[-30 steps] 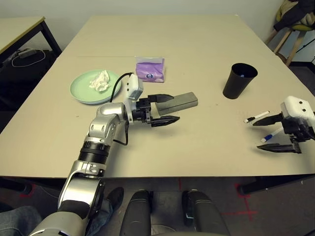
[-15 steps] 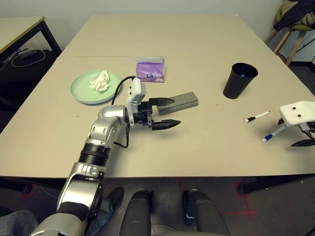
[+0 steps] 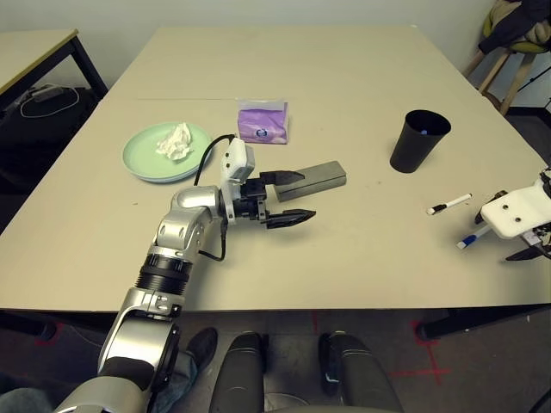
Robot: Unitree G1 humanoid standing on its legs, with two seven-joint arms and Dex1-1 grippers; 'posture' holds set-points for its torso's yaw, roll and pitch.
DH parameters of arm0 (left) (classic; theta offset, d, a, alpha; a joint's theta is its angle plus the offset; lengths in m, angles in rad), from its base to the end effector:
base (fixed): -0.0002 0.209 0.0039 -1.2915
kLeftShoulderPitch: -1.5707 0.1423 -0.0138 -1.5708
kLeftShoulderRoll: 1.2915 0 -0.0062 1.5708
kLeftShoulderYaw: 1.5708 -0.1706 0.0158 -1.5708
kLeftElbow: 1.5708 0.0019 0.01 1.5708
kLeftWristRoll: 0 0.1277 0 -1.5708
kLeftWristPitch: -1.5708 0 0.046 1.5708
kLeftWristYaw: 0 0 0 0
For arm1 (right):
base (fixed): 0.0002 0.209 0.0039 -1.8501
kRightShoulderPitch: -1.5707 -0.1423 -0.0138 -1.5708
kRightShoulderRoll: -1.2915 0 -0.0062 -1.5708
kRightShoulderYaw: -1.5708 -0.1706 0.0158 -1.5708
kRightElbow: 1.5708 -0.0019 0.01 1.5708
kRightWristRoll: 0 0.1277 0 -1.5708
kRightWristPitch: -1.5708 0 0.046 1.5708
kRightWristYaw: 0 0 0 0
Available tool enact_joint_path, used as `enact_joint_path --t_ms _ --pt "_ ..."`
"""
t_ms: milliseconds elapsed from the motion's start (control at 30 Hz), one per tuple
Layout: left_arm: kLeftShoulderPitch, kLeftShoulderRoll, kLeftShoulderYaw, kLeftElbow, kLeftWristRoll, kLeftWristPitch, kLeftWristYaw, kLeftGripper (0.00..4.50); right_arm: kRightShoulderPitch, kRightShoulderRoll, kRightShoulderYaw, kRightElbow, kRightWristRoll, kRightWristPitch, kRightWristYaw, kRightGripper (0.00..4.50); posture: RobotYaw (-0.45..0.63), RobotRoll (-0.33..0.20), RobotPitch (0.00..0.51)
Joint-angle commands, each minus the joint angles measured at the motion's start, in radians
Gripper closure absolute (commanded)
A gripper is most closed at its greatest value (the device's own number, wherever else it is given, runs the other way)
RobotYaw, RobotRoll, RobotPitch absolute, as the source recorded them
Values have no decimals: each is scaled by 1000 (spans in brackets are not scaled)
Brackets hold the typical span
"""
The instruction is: Organize and tidy the items on the table.
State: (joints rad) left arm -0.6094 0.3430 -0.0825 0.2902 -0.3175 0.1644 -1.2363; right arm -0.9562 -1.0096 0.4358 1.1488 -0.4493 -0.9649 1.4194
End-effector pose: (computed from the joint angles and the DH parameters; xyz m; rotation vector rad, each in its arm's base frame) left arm 0.2917 0.1716 0.1494 0.1366 -0.0678 -1.3665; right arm 0.2746 -0.3183 0.2101 -1.5086 0.7366 1.4032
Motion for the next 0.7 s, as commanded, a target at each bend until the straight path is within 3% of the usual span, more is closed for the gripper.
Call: enact_joint_path --t_ms 33,700 --pt "18 9 -3 -19 -4 -9 11 18 -10 2 30 28 -43 -53 -43 0 148 0 135" --pt "33 14 -8 -42 -12 -1 33 18 -79 27 127 99 -192 -141 -159 0 170 0 137"
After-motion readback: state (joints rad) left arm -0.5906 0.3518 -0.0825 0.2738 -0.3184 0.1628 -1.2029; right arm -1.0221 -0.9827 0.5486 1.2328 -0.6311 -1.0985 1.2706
